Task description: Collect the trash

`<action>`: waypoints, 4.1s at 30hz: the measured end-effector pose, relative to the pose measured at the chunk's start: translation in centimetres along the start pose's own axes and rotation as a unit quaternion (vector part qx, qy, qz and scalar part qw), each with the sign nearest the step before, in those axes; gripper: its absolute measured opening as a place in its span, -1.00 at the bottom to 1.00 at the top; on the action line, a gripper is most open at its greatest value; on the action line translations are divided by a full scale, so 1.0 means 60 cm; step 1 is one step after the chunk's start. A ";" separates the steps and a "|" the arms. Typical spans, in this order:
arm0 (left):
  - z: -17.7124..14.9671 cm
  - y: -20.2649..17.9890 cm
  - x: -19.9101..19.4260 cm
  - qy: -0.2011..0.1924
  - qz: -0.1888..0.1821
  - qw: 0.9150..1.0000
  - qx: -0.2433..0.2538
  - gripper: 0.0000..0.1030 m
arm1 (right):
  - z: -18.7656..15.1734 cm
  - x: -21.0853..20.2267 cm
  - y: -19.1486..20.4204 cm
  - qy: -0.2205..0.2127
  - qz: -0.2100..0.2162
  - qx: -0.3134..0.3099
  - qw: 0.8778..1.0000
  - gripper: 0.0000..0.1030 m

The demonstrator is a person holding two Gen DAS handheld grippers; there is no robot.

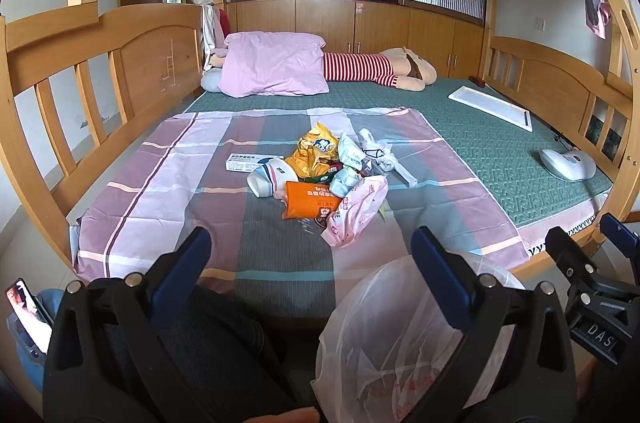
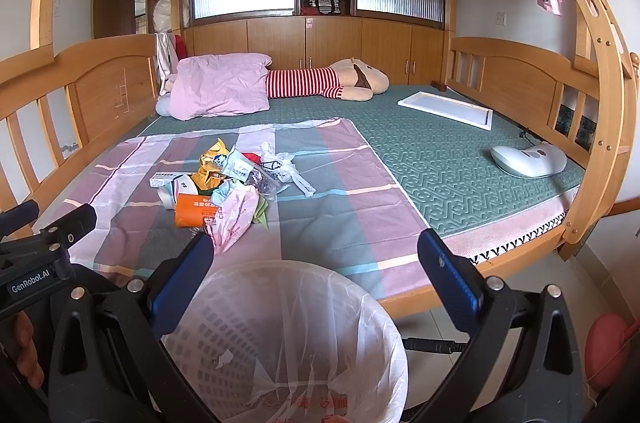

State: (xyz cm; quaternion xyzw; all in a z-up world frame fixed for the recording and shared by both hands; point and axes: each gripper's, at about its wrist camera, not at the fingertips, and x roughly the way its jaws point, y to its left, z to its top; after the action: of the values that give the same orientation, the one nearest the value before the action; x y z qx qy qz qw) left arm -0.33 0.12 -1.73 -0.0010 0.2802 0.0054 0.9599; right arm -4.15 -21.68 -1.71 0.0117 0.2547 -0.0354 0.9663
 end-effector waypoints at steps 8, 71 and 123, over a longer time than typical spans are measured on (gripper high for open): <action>-0.003 -0.001 0.003 0.003 0.000 1.000 -0.001 0.93 | -0.002 0.001 0.001 0.002 0.000 0.000 1.000 0.94; -0.016 -0.005 0.004 0.014 -0.001 1.000 -0.002 0.93 | -0.012 0.009 0.006 0.012 0.007 0.004 1.000 0.94; -0.080 0.136 0.251 0.130 -0.098 0.984 -0.075 0.61 | 0.059 0.513 0.164 0.268 0.134 0.046 0.953 -0.93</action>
State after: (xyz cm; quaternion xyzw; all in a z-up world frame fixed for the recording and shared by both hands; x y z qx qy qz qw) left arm 9.68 8.42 -13.89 -0.1009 0.3998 -0.0684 0.9084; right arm 25.04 -13.95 -13.79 0.0993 0.4984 0.0869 0.8568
